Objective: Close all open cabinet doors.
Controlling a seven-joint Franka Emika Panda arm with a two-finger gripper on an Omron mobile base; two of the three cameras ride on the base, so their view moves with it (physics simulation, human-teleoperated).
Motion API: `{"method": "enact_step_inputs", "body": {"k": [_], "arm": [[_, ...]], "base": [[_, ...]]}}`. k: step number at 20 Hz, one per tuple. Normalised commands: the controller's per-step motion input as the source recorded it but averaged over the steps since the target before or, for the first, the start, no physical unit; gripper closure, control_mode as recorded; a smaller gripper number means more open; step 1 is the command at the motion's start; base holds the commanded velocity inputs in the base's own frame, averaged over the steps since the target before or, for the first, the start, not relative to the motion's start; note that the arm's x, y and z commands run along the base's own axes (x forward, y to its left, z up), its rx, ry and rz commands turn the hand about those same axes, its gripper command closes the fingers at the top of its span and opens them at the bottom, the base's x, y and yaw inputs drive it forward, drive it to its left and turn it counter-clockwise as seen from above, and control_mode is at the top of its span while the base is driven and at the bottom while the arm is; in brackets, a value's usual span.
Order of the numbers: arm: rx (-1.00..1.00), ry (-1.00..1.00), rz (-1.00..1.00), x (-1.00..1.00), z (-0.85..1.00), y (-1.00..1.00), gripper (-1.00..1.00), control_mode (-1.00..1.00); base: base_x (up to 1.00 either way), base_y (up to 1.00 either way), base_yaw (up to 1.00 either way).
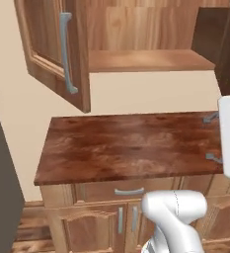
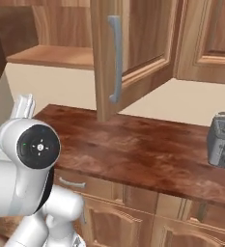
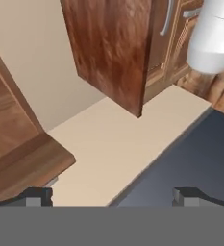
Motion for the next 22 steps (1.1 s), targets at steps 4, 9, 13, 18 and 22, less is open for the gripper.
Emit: {"method": "enact_step_inputs", "body": {"k": [4, 9, 13, 18, 22], "arm": [[0.0, 0.0, 0.0, 0.0, 0.0, 0.0, -1.0, 1.0], [0.0, 0.0, 0.0, 0.0, 0.0, 0.0, -1.0, 1.0], [0.0, 0.0, 0.0, 0.0, 0.0, 0.0, -1.0, 1.0], [0.0, 0.0, 0.0, 0.0, 0.0, 0.0, -1.0, 1.0], [0.0, 0.0, 0.0, 0.0, 0.0, 0.0, -1.0, 1.0]], "base": [[0.61, 0.57, -0.28], [0.52, 0.83, -0.21], [0.47, 0.66, -0.18], [0.1, 0.04, -0.19], [0.0, -0.48, -0.12]]}}
